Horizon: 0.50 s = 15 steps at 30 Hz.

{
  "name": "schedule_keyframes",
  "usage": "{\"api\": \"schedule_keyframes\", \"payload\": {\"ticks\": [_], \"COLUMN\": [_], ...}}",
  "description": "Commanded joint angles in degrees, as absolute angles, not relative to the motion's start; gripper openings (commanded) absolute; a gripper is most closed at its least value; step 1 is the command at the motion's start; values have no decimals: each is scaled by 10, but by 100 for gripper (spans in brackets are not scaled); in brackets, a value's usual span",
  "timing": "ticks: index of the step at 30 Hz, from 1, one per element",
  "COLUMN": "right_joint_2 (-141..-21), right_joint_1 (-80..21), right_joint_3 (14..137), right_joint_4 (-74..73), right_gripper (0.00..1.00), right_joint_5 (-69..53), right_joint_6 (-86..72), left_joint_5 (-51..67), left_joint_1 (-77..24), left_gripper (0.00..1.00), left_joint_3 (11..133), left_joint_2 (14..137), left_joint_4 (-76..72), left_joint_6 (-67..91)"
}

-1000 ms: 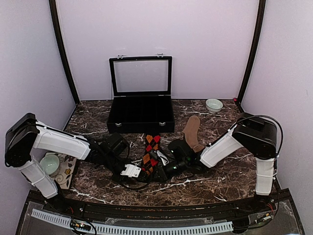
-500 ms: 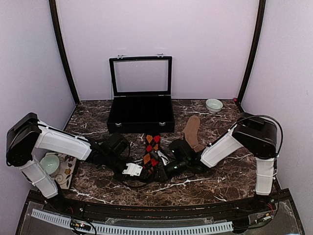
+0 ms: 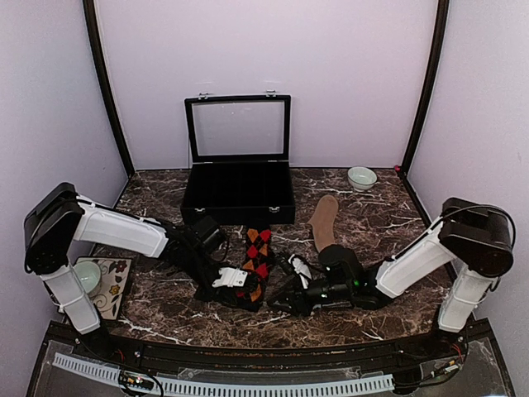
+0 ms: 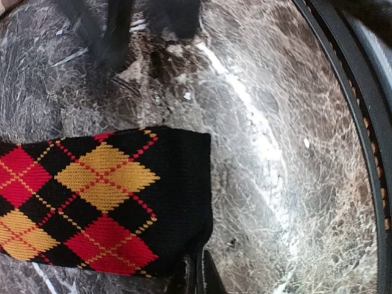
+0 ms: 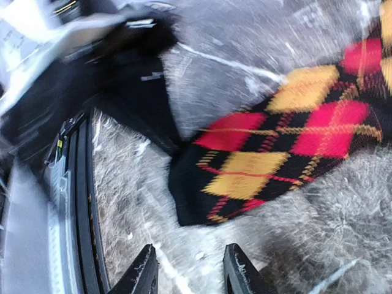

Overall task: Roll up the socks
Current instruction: Roll the sock at the center of the board.

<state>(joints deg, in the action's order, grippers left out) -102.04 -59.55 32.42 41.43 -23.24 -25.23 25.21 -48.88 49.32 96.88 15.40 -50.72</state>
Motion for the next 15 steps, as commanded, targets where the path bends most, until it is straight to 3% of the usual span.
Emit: {"api": "schedule_keyframes", "payload": {"ticks": [1, 15], "right_joint_2": [-950, -961], "right_joint_1": [-648, -761], "right_joint_3": [295, 303], "right_joint_4": [443, 403], "right_gripper": [38, 39], "right_joint_5": [-105, 70], "right_joint_6": [-97, 62], "left_joint_5": [347, 420], "left_joint_1": [-456, -421], "left_gripper": [0, 0], "left_joint_3": [556, 649], "left_joint_2": [1005, 1103], "left_joint_4": [257, 367], "left_joint_6": [-459, -443]}}
